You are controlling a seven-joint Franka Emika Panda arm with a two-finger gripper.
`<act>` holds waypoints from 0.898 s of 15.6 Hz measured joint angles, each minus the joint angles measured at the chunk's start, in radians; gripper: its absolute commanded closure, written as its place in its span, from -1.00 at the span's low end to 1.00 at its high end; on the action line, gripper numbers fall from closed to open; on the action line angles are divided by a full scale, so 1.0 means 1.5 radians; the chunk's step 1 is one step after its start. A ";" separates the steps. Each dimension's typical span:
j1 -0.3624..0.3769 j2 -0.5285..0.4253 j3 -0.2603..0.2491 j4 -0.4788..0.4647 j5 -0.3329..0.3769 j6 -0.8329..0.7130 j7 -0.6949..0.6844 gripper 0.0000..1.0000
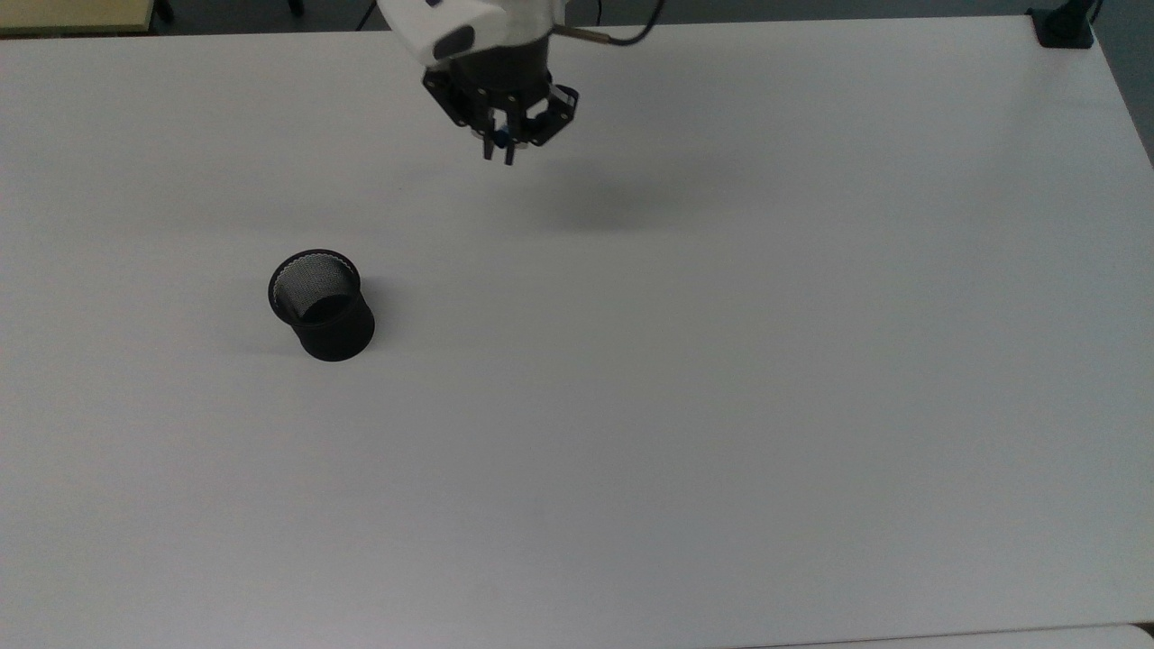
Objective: Remove the marker
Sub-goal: 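Carry the marker away from the cup and lower it to the table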
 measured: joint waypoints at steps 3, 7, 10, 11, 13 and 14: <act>0.020 0.074 0.000 -0.002 0.027 -0.008 0.090 1.00; 0.027 0.151 0.000 0.001 0.034 0.015 0.142 1.00; 0.038 0.178 0.000 0.003 0.034 0.037 0.169 0.97; 0.041 0.181 0.000 0.004 0.034 0.041 0.172 0.82; 0.046 0.182 0.005 0.005 0.027 0.043 0.175 -0.55; 0.050 0.183 0.008 0.005 0.020 0.043 0.181 -0.71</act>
